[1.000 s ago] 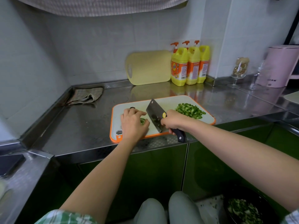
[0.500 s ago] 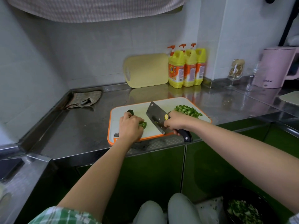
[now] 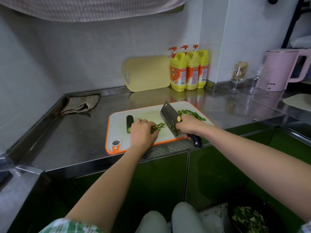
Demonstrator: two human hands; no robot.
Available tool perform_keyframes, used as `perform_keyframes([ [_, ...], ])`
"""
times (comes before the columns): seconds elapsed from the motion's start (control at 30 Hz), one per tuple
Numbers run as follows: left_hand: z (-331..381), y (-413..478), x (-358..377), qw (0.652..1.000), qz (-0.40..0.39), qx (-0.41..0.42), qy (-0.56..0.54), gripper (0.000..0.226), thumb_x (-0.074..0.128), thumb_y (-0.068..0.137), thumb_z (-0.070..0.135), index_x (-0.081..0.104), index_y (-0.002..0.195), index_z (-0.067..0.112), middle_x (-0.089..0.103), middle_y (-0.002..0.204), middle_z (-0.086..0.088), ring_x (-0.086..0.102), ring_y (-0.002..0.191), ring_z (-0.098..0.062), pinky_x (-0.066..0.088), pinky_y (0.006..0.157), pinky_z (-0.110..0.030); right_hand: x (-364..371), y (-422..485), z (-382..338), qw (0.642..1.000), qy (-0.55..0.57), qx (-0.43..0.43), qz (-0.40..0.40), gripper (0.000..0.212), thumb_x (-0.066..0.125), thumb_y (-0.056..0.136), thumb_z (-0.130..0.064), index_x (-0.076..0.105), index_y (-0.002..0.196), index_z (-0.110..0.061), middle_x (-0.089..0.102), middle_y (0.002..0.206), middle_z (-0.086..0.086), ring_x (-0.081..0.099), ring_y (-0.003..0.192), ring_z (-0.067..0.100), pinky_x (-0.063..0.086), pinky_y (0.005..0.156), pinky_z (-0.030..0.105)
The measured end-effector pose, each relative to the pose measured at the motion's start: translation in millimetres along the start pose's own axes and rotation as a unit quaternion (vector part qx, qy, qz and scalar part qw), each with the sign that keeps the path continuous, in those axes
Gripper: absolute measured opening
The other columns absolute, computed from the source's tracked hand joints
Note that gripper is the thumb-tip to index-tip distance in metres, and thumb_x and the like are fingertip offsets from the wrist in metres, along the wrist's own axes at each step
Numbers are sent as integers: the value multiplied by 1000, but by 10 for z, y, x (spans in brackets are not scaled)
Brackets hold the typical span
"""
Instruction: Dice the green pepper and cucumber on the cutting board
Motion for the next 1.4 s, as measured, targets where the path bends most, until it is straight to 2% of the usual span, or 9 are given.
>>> perform_keyframes([
  [0.23, -63, 52, 30, 998, -20, -4, -56, 28, 69, 86, 35, 70, 110, 23, 67, 99, -1, 59, 94, -22, 48, 80, -35, -118, -56, -186, 998, 23, -55, 28, 8, 43, 92, -7, 50, 88, -7, 54, 64, 16, 52, 47, 24, 42, 43, 24],
  [0.47, 12, 74, 80, 998, -22, -9, -63, 21, 69, 85, 30, 73, 100, 16, 62, 96, -6, 59, 86, -25, 49, 69, -34, -129, -189, -326, 998, -53, -36, -16, 7, 41, 93, -8, 48, 92, -4, 58, 74, 19, 56, 59, 30, 45, 45, 25],
  [0.67, 9, 77, 86, 996, -7, 3, -87, 17, 72, 83, 28, 74, 95, 16, 62, 93, -4, 58, 85, -23, 47, 68, -34, -123, -257, -380, 989, -145, -33, -20, 13, 41, 91, -4, 52, 83, -2, 55, 48, 10, 49, 39, 20, 38, 39, 19],
  [0.83, 14, 75, 74, 995, -4, 1, -101, 16, 72, 84, 25, 76, 94, 13, 65, 88, -6, 57, 84, -24, 36, 67, -30, -96, -251, -401, 986, -163, -32, -28, 15, 40, 89, -3, 49, 76, -5, 53, 35, 5, 50, 36, 18, 36, 39, 16],
  [0.97, 16, 64, 66, 994, -2, 3, -107, 16, 72, 84, 25, 77, 96, 14, 69, 87, -6, 58, 82, -23, 38, 67, -30, -13, -219, -425, 986, -162, -23, -40, 12, 40, 90, -2, 51, 85, -1, 55, 47, 11, 49, 36, 18, 36, 37, 15],
  [1.07, 13, 62, 68, 994, 0, 1, -113, 16, 72, 84, 25, 77, 95, 14, 70, 87, -6, 59, 82, -22, 44, 70, -32, 71, -145, -428, 988, -154, -29, -6, 12, 42, 91, -4, 52, 94, 1, 58, 54, 12, 56, 42, 21, 40, 38, 21],
  [1.17, 16, 47, 50, 993, 4, -1, -116, 16, 73, 84, 25, 76, 93, 13, 70, 86, -5, 60, 80, -22, 40, 67, -29, 82, -72, -412, 990, -133, -40, 36, 11, 43, 94, -8, 51, 99, -3, 61, 63, 12, 59, 48, 21, 41, 40, 25],
  [1.3, 21, 40, 27, 993, 6, -4, -121, 16, 72, 84, 24, 76, 93, 11, 71, 86, -6, 60, 80, -21, 38, 67, -27, -18, -87, -419, 991, -100, -61, 63, 8, 41, 96, -11, 47, 94, -6, 59, 65, 13, 58, 44, 21, 40, 41, 23],
  [1.4, 32, 37, 18, 993, 9, 0, -116, 16, 72, 85, 24, 76, 94, 11, 70, 87, -6, 59, 82, -21, 37, 68, -27, -63, -181, -483, 990, -115, -65, 36, 13, 40, 95, -8, 47, 84, -6, 58, 60, 14, 55, 43, 22, 40, 42, 22],
])
Point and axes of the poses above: each hand's wrist, its own y-axis towards the middle knuckle, its own x-axis out of the palm, z = x × y, the point moved 7 cm from there along y, towards the middle knuckle
